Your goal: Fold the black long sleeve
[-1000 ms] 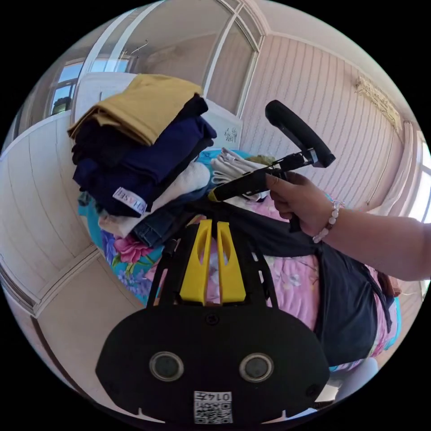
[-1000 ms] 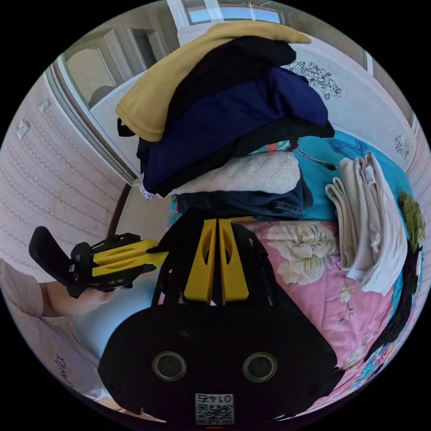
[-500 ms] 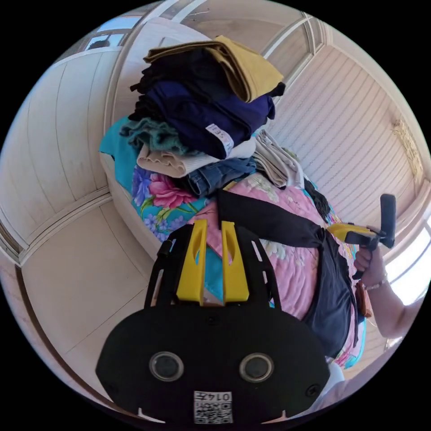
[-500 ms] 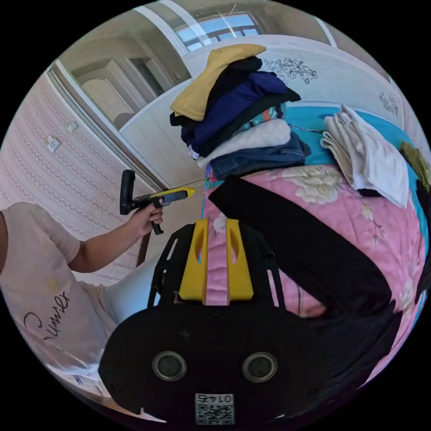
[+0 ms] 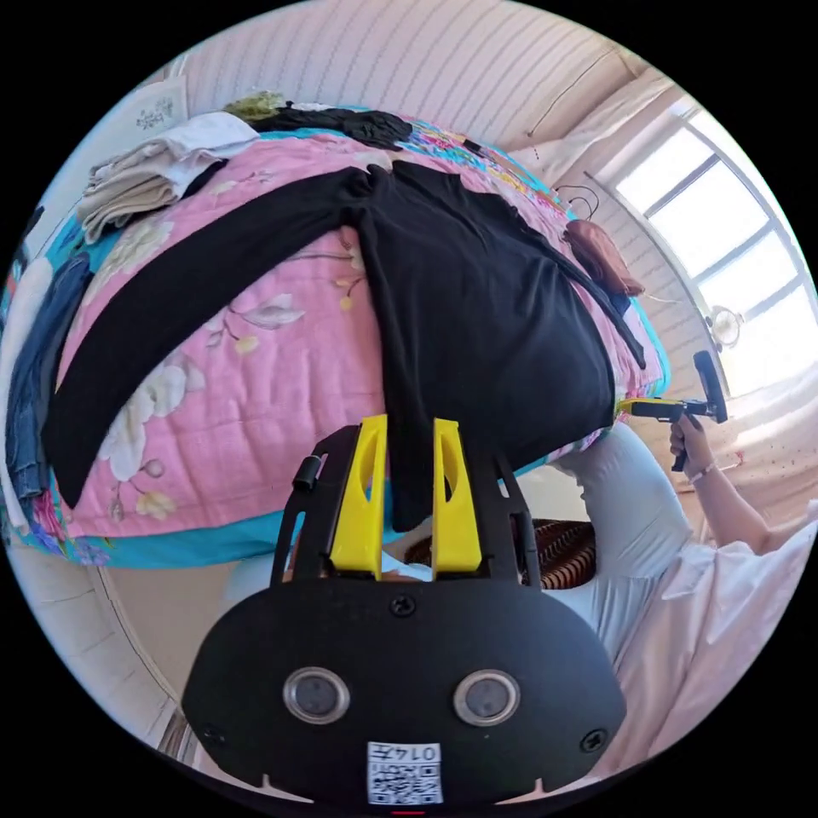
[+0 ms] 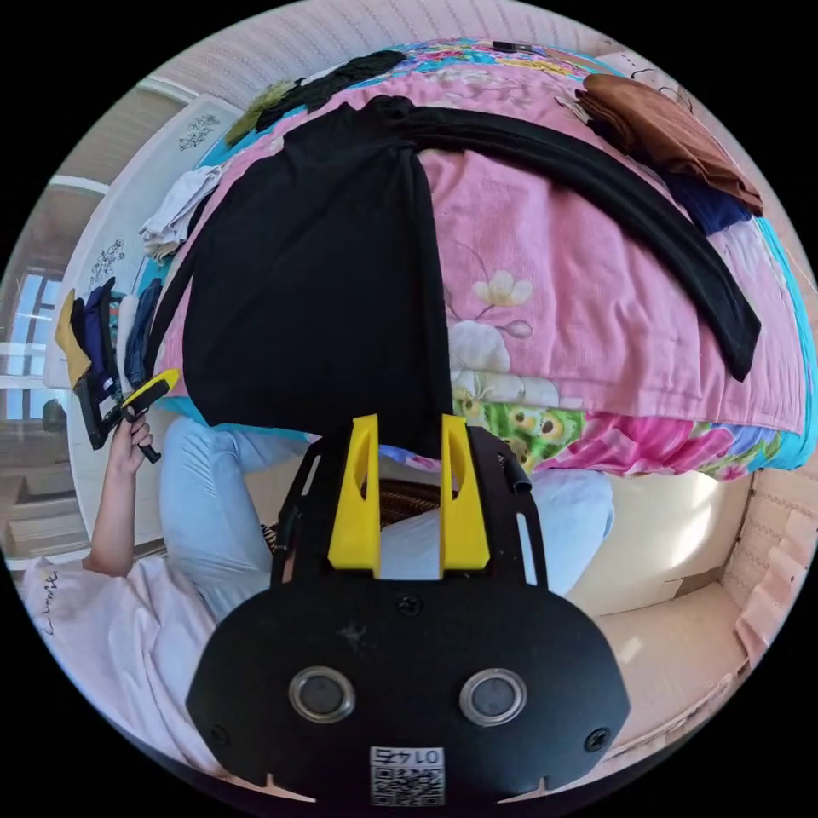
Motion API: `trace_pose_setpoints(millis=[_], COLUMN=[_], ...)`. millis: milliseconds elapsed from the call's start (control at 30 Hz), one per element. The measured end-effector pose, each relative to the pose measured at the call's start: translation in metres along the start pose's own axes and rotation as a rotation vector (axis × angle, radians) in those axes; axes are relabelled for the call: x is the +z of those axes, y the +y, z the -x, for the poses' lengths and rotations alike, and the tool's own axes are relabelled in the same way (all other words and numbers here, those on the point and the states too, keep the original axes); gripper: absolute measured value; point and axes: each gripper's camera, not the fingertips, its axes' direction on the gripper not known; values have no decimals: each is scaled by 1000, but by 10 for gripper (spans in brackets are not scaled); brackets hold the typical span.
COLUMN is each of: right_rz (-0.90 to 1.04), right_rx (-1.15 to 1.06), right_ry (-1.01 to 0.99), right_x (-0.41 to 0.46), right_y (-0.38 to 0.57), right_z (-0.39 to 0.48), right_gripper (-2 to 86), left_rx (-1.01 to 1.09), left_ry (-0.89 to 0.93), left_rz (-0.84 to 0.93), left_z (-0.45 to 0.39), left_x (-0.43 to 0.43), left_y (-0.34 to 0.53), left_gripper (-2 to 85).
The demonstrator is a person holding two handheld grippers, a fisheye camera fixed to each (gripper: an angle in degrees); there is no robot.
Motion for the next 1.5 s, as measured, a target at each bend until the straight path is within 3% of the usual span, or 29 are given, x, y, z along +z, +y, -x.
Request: trace_pose_setpoints(millis=[233,400,533,733,933,1067,1133,1233,1367,1500], right_rz=[-61,63,20,-257,-744,-879,-916,-879,-695,-689], right_rx=[30,-41,-26,98,410,640,650,668,668,681], right_ry=[-50,-74,-124,-160,-145,-113,-150,-182,-82,-22], right_x=[-55,-108,-155,-269,-377,-413,-420,-436,-450,-470], right_y=[6,22,25,60,85,90,92,87,51,51], right_z=[-29,-44,-65,-133,-236,-303,-323,-344,-355,-359], right_gripper=[19,5,8,37,77,87,83,88,119,96], left_rx=[73,117,42,-23,53,210,309,495,708,839], left_ry=[-179,-281,-245,-251,-269,-278,-280,-246,-134,-153], left_rz=[86,128,102,13,-13,41,53,60,100,106], left_z=[-52,-90,-102,-134,-203,-278,-320,-396,-495,-577], left_x=[23,35,43,19,14,43,61,97,159,223], left_y=[-37,-53,-68,-86,-139,-215,-252,-312,-389,-457], left_gripper=[3,-8,-2,39,39,34,27,14,45,58])
